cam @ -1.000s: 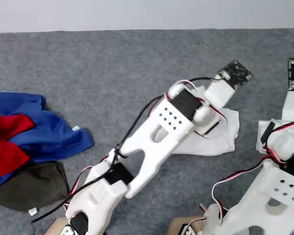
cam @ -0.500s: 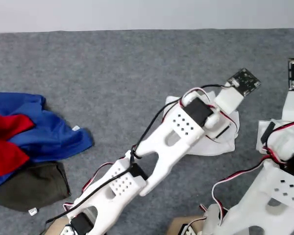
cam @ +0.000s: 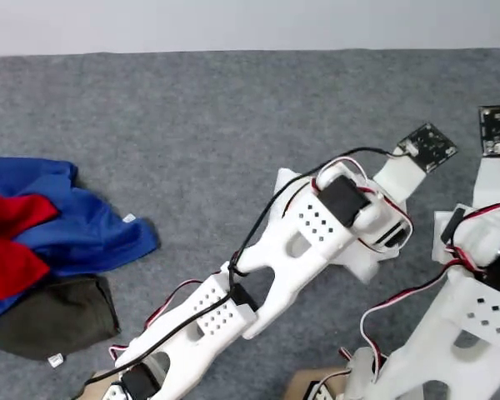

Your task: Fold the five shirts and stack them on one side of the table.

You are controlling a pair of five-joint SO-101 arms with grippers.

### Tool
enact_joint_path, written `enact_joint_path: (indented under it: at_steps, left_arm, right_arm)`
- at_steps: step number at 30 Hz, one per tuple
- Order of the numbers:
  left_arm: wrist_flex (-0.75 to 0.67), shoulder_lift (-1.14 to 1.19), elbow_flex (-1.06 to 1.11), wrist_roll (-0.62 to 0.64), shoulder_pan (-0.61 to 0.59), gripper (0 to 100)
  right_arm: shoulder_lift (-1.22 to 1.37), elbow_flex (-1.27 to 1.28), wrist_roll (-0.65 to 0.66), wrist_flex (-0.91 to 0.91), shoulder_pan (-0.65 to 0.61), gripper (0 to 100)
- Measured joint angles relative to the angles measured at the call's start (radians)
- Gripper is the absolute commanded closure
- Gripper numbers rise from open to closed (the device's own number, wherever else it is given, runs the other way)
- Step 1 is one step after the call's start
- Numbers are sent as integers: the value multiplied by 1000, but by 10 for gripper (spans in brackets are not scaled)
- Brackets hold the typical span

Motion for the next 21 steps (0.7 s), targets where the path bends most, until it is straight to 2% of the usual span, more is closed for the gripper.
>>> enact_joint_path:
  at_steps: [6,11,19,21]
  left_arm:
    - [26,-64,-12,0,-25,784]
    - [26,-140,-12,0,-155,789]
    - [26,-241,-14,0,-411,949]
    - [26,-272,-12,0,-459,985]
  right_arm:
    - [0,0,0,0,0,980]
    - [0,0,0,0,0,979]
    - [0,104,0,0,-12,976]
    - [0,150,-35,0,-35,976]
